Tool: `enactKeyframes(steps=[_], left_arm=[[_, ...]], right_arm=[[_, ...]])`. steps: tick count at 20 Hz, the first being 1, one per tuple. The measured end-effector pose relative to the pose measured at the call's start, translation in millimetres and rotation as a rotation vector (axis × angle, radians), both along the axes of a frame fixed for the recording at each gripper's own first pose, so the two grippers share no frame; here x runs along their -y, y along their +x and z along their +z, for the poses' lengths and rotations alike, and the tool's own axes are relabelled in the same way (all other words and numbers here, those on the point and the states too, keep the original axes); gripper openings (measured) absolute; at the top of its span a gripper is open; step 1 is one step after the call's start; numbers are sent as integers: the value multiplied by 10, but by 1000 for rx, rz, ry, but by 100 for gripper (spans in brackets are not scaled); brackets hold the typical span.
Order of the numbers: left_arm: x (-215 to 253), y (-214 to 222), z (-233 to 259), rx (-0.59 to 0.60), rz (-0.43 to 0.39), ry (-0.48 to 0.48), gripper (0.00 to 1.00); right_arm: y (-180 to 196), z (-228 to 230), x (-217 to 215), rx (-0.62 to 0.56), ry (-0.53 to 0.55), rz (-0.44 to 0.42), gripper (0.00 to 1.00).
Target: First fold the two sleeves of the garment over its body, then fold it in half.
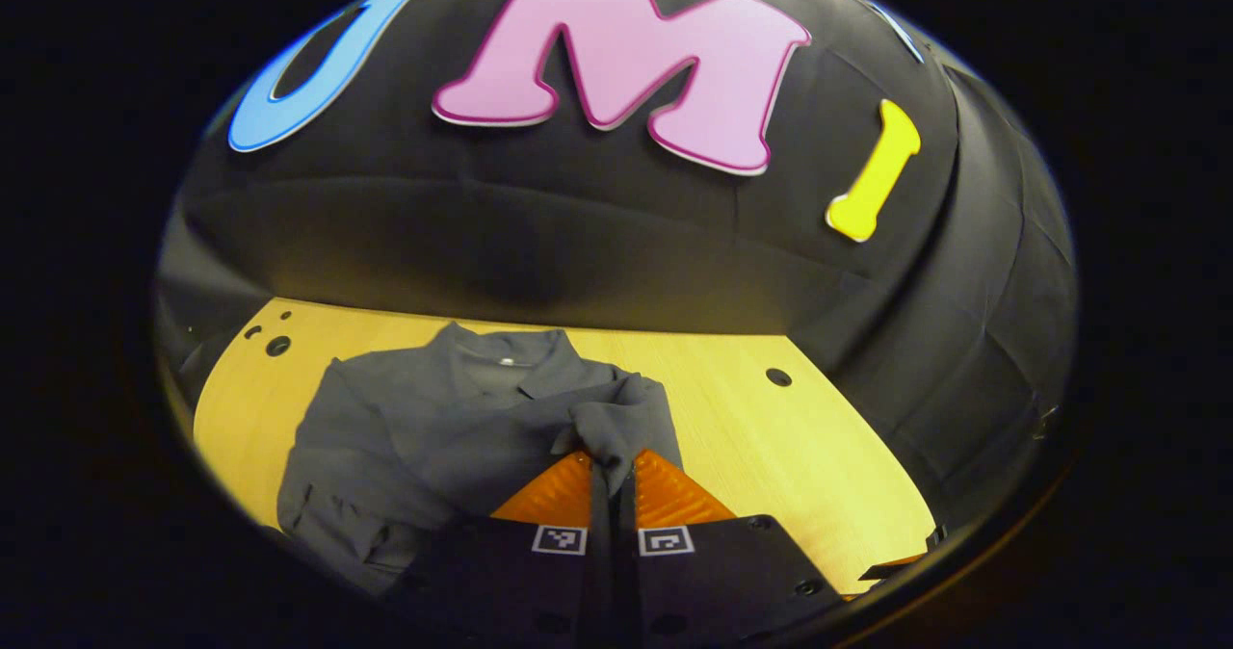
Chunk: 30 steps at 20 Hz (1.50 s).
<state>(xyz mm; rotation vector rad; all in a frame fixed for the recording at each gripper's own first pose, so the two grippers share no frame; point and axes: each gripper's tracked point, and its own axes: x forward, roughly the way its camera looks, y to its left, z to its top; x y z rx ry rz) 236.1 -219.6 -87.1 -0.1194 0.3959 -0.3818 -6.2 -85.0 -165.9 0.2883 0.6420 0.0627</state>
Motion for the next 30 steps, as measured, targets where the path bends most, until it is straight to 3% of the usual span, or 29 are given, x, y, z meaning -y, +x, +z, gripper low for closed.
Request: enactKeyframes(steps=[3, 4, 5, 8, 10, 11, 13, 16, 20, 25, 30], left_arm=[[148, 69, -184, -37, 0, 22, 5], [166, 81, -217, -49, 2, 20, 10], [187, 103, -269, -62, 4, 16, 6], [128, 138, -380, -91, 26, 20, 15], [115, 98, -385, -99, 19, -3, 40], [89, 60, -375, -98, 20, -4, 45], [-119, -4, -400, -82, 49, 37, 67], [-525, -251, -450, -56, 76, 95, 93], [-1359, -707, -670, -77, 129, 129, 96], [-2539, -1348, -1178, -155, 269, 200, 96], [-3168, -1938, -1704, -268, 394, 167, 96]], right_arm=[[-72, -109, 31, -38, 16, -3, 99], [-83, -152, 42, -51, 21, -3, 99], [-115, -186, 56, -62, 23, -2, 99], [-147, -252, 73, -83, 9, 5, 99], [-155, -276, 59, -91, 2, 14, 99], [-158, -305, 46, -97, 1, 20, 99], [-158, -352, 36, -107, -6, 21, 99], [-194, -445, -14, -133, -15, 34, 99], [-245, -599, -21, -181, -53, 41, 99], [-300, -782, -102, -228, -86, 19, 99], [-399, -856, -225, -250, -150, 31, 99]])
